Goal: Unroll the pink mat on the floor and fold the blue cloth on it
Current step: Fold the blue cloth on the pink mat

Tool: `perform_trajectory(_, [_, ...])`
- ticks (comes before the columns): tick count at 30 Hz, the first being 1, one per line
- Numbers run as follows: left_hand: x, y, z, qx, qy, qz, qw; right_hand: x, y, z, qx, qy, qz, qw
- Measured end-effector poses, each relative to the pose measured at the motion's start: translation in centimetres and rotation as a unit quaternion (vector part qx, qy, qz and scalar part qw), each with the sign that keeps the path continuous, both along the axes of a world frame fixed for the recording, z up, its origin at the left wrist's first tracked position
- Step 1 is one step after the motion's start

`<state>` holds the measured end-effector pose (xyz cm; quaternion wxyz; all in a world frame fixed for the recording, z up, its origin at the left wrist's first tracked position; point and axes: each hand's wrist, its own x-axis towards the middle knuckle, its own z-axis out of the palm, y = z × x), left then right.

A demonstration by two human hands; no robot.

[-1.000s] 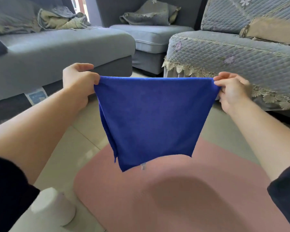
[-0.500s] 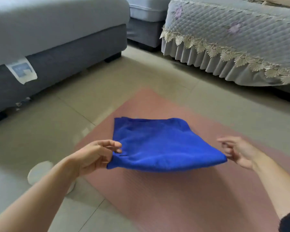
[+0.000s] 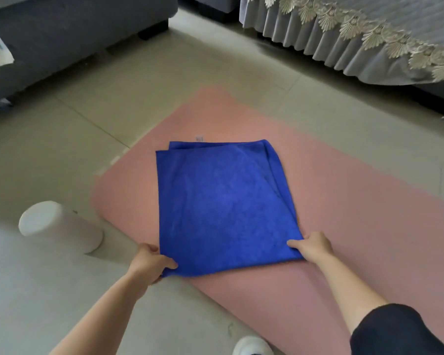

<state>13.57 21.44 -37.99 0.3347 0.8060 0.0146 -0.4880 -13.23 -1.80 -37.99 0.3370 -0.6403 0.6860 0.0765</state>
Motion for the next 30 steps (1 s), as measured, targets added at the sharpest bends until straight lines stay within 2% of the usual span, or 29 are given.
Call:
perform_trajectory(4, [0.3, 0.2, 0.4, 0.033, 0.022, -0.075, 0.996, -1.4, -1.5, 0.8, 0.039, 0.0, 0.011, 0.999])
perform_trajectory(7, [0.7, 1.0, 0.6, 0.065, 0.061, -0.173, 0.981, -3.9, -2.0, 1.6, 0.162, 0.015, 0.017, 0.987])
perform_trajectory(10, [0.3, 1.4, 0.8, 0.115, 0.12, -0.277, 0.946, -5.7, -2.0, 2.0, 0.284, 0.037, 0.015, 0.958])
perform_trajectory(13, [0.7, 1.1, 1.7, 0.142, 0.153, -0.344, 0.915, -6.3, -2.6, 2.3, 0.362, -0.02, -0.039, 0.931])
perform_trajectory(15, [2.1, 0.2, 2.8, 0.125, 0.17, -0.347, 0.914, -6.1, -4.0, 2.6, 0.346, -0.087, -0.081, 0.931])
perform_trajectory(18, [5.2, -1.7, 5.0, 0.064, 0.187, -0.296, 0.935, -4.3, -7.0, 4.0, 0.274, -0.208, -0.13, 0.93])
perform_trajectory(21, [8.0, -4.2, 6.9, -0.021, 0.154, -0.147, 0.977, -1.4, -10.2, 5.4, 0.204, -0.287, -0.154, 0.923])
perform_trajectory(23, [9.4, -6.3, 7.8, -0.074, 0.112, -0.056, 0.989, 1.0, -11.9, 5.9, 0.179, -0.323, -0.177, 0.912])
perform_trajectory(30, [11.5, -13.0, 8.5, -0.183, 0.047, 0.115, 0.975, 7.8, -15.5, 5.6, 0.129, -0.392, -0.251, 0.875])
